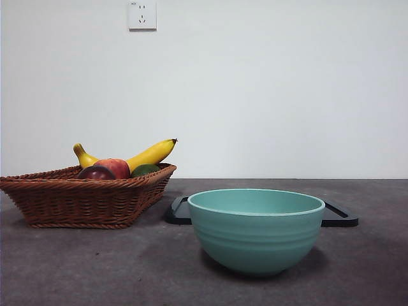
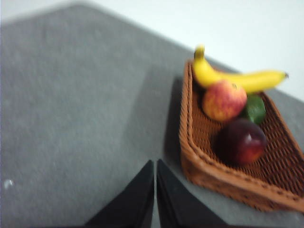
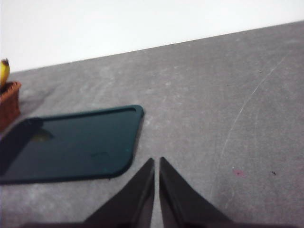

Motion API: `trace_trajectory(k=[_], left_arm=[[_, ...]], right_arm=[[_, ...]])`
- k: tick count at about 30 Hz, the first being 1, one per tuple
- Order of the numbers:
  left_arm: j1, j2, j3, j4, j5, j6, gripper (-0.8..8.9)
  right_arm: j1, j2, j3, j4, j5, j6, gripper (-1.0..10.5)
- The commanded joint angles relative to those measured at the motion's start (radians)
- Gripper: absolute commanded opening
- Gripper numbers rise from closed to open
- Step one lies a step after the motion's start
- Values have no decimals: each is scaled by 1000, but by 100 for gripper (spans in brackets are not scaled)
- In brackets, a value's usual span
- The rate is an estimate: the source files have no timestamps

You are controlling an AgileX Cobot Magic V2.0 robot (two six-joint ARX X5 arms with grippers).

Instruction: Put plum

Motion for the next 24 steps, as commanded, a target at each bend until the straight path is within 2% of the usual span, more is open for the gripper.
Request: trace_trajectory(k=[1,5,11,24], left_arm=[[2,10,58,-19,5,-11,9],[2,54,146,-27,20,-10,9],[2,210,315,-70,147,46,9],[-30,614,705,-356,470,282,9]], right_arm=[[-1,-1,64,17,0,47,8],[0,19,155,2,0,64,8],[0,121,359,-125,-25,49,8],[2,511,809,-564,-304,-127,8]])
